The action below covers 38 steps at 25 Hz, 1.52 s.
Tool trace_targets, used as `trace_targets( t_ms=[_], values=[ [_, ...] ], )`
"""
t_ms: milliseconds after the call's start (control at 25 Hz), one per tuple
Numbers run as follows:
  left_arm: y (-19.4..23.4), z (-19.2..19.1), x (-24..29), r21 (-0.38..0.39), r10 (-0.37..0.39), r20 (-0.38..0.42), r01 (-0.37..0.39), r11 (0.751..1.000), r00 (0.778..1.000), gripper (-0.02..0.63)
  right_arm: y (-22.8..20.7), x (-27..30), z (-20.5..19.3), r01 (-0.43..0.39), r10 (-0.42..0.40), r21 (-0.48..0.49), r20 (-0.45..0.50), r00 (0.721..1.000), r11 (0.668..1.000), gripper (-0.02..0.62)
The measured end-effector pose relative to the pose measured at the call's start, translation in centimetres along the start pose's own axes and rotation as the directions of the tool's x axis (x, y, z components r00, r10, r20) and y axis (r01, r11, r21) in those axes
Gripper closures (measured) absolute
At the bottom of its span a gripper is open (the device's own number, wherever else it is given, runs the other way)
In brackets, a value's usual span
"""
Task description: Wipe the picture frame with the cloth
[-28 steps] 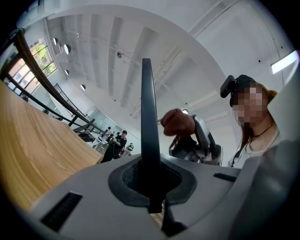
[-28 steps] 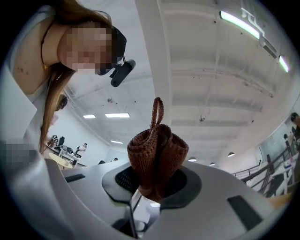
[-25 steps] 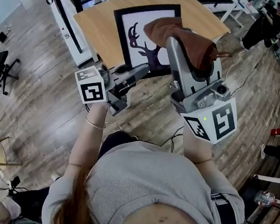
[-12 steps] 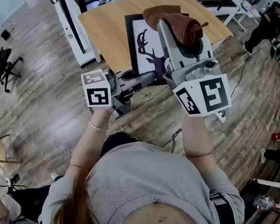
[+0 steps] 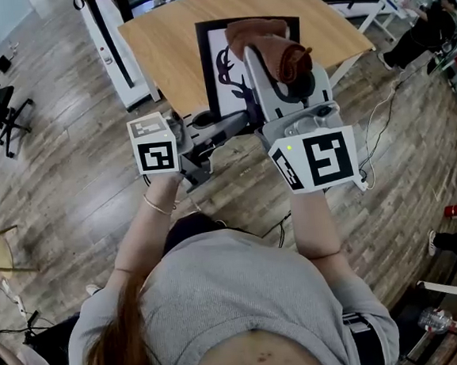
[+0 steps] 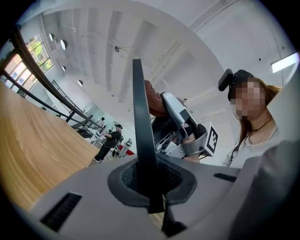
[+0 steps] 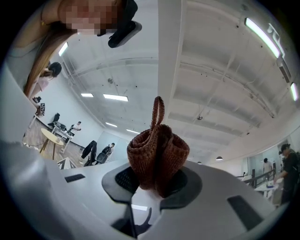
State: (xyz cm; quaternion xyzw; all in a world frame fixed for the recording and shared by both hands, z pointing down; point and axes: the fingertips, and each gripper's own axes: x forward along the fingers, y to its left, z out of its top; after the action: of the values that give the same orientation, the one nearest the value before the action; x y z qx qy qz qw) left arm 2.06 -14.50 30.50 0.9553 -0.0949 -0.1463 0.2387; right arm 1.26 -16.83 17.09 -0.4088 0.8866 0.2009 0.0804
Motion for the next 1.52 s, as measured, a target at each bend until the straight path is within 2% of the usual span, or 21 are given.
trace_targets(
  t_ms=[240,960,1520],
  values=[
    [0.2,-0.2,-0.1,-0.002,0.003,-0.001,-0.003,1.000,1.000,0.588,0.2,-0.6,-0.8,0.005,-0.004,0.033,-0.027,1.000,0.999,0.499],
    [0.7,-0.1,-0.1,-0.004,0.046,0.016,-0.046,0.999,0.999,0.588,1.6,-3.7,-3.9,-0.047,0.064,0.137,-0.122,0.991,0.989,0.499],
    [0.5,0.2,-0.2,0.008,0.059,0.042,-0.059,0.998,0.997,0.588,2.6,-6.0,-5.3,-0.068,0.097,0.163,-0.171,0.981,0.984,0.499]
  ],
)
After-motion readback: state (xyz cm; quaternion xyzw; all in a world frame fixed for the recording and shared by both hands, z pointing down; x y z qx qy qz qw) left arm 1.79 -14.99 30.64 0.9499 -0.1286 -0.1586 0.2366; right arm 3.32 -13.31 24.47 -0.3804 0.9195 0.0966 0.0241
